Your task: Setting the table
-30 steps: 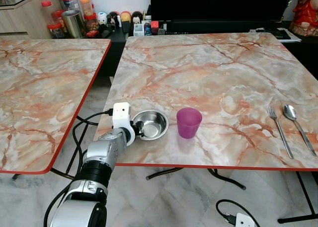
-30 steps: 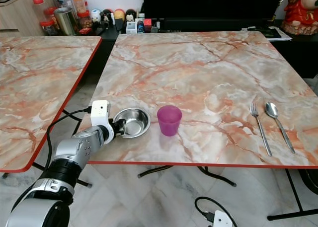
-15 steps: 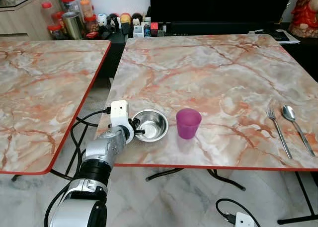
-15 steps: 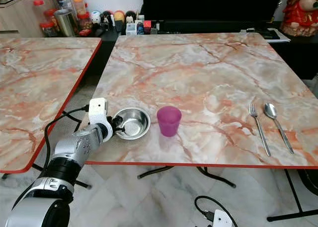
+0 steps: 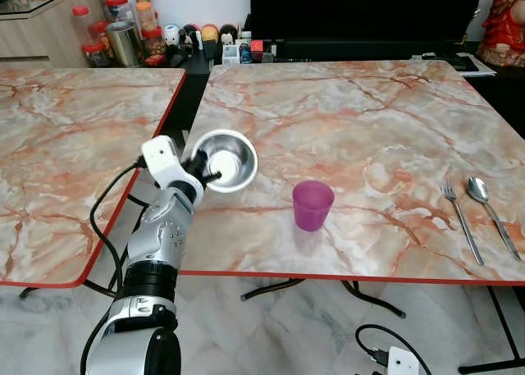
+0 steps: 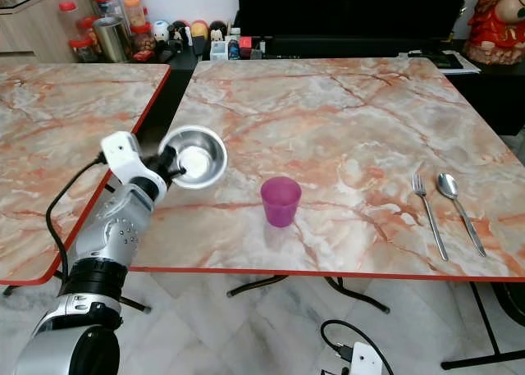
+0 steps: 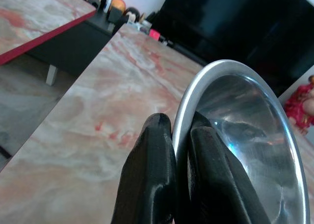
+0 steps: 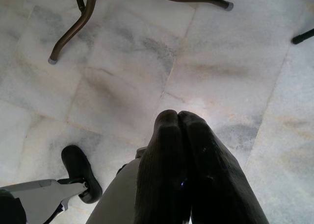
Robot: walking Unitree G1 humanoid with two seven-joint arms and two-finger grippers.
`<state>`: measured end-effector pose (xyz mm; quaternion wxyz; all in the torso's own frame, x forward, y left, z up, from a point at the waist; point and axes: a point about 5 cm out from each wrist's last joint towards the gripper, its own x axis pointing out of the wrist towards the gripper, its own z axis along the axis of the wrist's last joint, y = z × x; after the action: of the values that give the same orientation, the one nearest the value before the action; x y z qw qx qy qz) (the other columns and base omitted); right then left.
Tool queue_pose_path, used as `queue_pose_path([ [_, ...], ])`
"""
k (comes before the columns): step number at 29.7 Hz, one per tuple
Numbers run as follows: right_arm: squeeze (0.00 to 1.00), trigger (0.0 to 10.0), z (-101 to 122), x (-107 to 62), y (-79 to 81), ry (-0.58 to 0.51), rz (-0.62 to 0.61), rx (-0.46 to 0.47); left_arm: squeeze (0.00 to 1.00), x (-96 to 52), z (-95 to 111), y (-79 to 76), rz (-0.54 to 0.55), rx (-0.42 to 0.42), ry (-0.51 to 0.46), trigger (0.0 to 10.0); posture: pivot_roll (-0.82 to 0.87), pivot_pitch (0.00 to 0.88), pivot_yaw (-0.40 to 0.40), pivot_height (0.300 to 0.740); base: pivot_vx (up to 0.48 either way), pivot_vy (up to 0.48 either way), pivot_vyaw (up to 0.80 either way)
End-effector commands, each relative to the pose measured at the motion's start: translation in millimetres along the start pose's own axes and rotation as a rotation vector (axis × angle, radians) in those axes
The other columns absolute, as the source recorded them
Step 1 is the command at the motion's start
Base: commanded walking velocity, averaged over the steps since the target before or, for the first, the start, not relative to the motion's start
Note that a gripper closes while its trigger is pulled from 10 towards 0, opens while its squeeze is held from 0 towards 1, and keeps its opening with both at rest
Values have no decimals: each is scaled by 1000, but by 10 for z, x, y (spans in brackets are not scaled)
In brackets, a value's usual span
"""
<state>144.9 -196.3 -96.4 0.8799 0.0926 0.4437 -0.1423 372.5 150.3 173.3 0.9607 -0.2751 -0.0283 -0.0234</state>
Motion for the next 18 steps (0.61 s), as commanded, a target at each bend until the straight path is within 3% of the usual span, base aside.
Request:
queue_pose_path([
  [1, 0, 10000, -6, 0, -2, 8, 2, 0, 0, 17, 158, -79, -37, -39, -85, 10000, -24, 7, 30, 740, 0, 0, 0],
  [4, 0, 10000, -2, 2, -1, 8, 3, 0, 0, 3, 241, -125, -64, -81, -157, 10000, -23, 8, 29, 740, 0, 0, 0],
  [7, 0, 10000, 6, 4, 1, 6, 4, -1, 0, 0, 280, -130, -42, -53, -198, 10000, -24, 10, 28, 740, 0, 0, 0],
  [9, 0, 10000, 20, 8, 6, 2, 5, -2, 0, 6, 272, -138, -23, -5, -209, 10000, -24, 10, 27, 740, 0, 0, 0],
  [18, 0, 10000, 120, 31, 15, -25, 13, -11, 0, -11, 174, -239, -25, -20, -209, 10000, -32, 30, 15, 740, 0, 30, 0],
])
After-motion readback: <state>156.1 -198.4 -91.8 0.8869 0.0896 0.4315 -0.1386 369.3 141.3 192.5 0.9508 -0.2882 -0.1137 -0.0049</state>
